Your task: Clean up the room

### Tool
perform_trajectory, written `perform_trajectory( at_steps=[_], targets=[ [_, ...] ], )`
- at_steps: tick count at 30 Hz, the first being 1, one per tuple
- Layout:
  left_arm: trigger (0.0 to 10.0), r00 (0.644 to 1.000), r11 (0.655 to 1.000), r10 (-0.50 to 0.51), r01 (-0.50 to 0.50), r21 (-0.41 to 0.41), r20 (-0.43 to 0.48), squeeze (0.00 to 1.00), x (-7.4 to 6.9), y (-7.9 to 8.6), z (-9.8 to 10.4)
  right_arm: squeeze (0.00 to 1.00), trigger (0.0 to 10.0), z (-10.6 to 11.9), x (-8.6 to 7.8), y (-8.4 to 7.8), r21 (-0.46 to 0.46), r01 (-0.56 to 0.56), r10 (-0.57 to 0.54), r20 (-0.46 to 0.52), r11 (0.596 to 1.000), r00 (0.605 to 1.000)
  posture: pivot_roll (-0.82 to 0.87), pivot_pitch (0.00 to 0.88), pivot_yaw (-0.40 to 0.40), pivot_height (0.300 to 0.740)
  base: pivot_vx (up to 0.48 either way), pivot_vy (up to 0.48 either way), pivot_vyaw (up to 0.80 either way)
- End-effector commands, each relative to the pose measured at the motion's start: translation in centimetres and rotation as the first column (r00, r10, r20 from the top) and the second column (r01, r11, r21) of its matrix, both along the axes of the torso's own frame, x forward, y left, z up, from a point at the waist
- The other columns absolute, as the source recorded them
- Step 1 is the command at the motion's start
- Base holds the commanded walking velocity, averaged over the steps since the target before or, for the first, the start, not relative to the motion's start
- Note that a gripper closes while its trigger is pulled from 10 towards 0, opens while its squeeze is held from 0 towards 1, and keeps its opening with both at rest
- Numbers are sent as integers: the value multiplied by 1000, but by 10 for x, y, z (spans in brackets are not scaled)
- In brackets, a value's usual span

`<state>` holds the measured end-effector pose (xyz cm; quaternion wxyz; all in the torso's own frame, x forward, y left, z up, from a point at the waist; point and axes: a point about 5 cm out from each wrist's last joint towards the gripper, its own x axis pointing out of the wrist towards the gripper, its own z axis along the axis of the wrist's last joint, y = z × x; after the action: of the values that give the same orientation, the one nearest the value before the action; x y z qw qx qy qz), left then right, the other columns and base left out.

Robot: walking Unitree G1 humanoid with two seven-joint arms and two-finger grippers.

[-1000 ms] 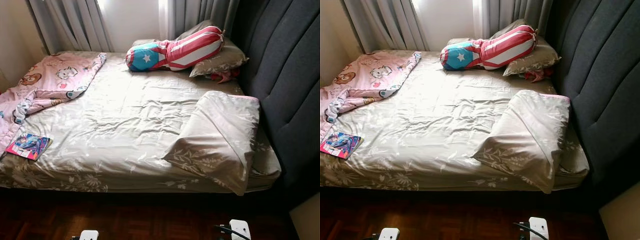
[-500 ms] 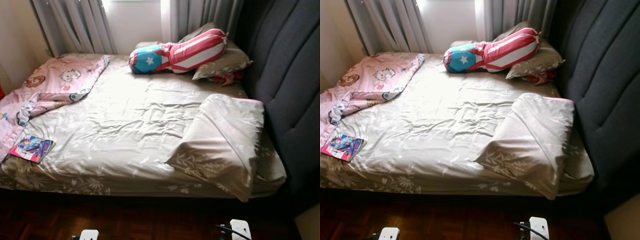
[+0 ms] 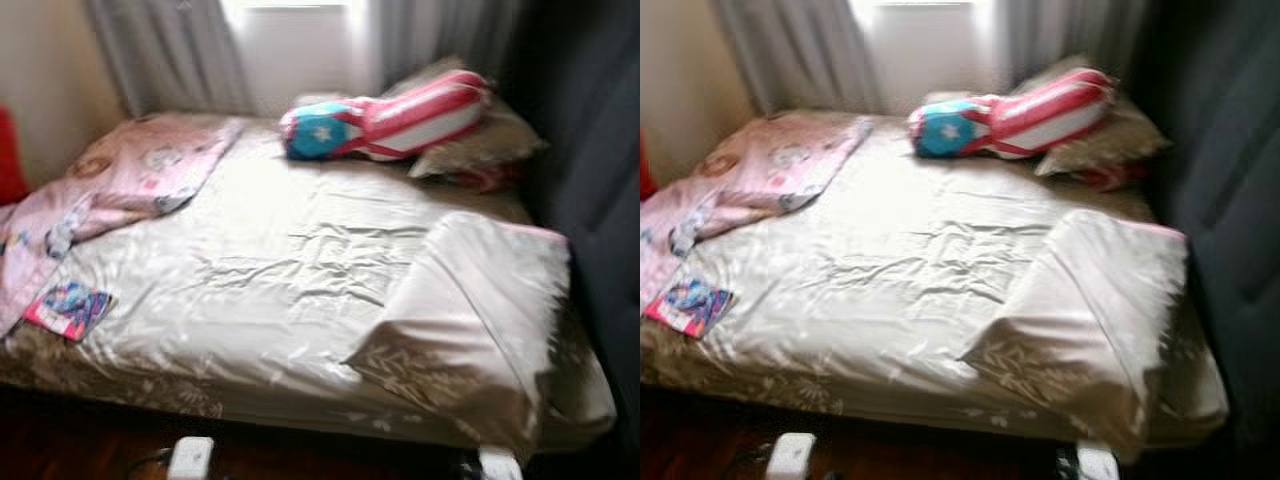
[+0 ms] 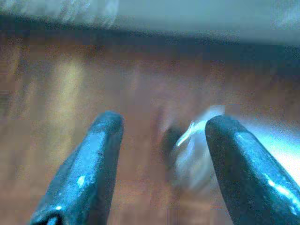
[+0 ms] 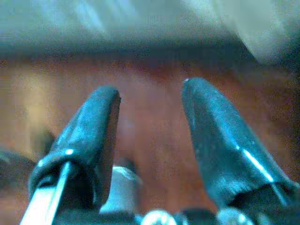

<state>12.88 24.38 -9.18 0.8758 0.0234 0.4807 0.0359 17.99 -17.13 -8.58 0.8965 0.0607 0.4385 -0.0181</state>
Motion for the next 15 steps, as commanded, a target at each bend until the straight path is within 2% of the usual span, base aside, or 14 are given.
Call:
perform_trajectory(
  at_steps=[1, 2, 12, 15],
  targets=[
    [10000, 999, 999, -17, 19, -42, 47, 0, 18, -18, 2, 0, 10000, -6, -19, -20, -38, 33, -35, -52, 999, 998, -58, 0, -14, 740, 356, 0, -688],
    [10000, 999, 999, -17, 19, -42, 47, 0, 18, -18, 2, 0, 10000, -6, -19, -20, -38, 34, -36, -51, 999, 998, -58, 0, -14, 740, 356, 0, -688],
    [10000, 999, 999, -17, 19, -42, 45, 0, 18, -17, 2, 0, 10000, -6, -18, -19, -36, 39, -41, -37, 999, 998, -65, 0, -11, 740, 345, 0, 0],
    [10000, 999, 999, -17, 19, -36, 45, 0, 18, -17, 2, 0, 10000, -6, -18, -19, -35, 40, -41, -36, 999, 999, -67, 0, -10, 740, 192, 0, 0]
  ],
)
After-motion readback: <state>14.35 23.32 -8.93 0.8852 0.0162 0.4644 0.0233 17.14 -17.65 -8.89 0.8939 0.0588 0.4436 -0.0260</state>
